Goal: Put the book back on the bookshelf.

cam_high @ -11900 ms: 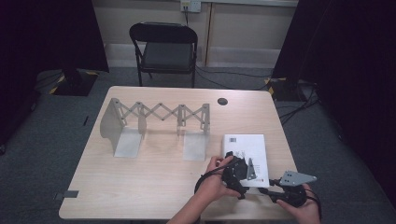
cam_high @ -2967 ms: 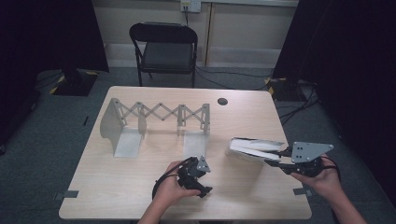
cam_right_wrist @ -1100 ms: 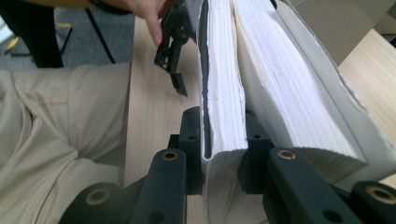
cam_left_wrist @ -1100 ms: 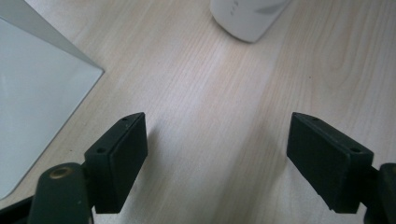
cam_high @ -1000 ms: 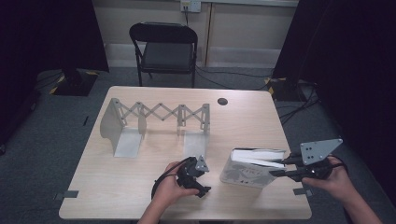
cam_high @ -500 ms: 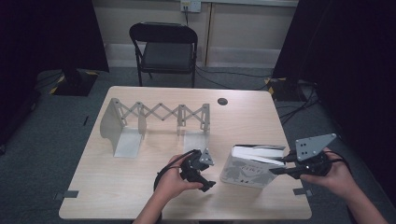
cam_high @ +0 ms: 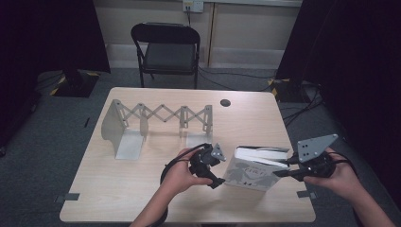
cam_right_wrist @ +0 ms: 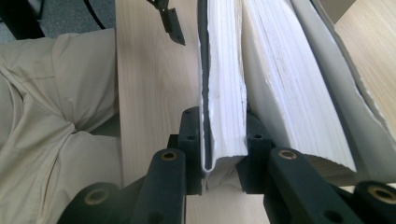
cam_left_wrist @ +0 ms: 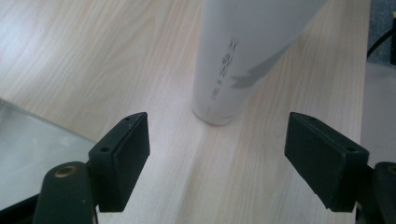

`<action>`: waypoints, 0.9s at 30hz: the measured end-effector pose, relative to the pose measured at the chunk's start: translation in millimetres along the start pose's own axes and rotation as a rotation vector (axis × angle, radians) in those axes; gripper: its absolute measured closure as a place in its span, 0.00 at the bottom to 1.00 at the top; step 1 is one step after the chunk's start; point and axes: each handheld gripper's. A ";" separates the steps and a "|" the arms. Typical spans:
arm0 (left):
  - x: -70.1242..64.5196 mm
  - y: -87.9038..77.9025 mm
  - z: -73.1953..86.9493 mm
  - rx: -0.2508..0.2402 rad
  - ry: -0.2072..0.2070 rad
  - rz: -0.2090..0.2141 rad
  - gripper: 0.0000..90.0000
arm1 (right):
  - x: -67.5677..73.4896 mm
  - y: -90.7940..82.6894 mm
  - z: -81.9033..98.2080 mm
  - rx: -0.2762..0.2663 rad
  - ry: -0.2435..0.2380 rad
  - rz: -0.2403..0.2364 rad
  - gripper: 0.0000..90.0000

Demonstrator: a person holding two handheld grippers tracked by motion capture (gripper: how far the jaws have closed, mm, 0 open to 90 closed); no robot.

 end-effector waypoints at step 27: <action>-14.9 -18.5 -64.3 0.048 0.101 0.027 0.26 | -3.2 0.8 1.5 -0.009 0.028 -0.006 0.82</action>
Point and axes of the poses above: each handheld gripper's, and its own axes: y roughly forward along the jaws, z roughly out of its underside, x roughly to its left, and after that the axes turned 9 degrees about z, right-handed
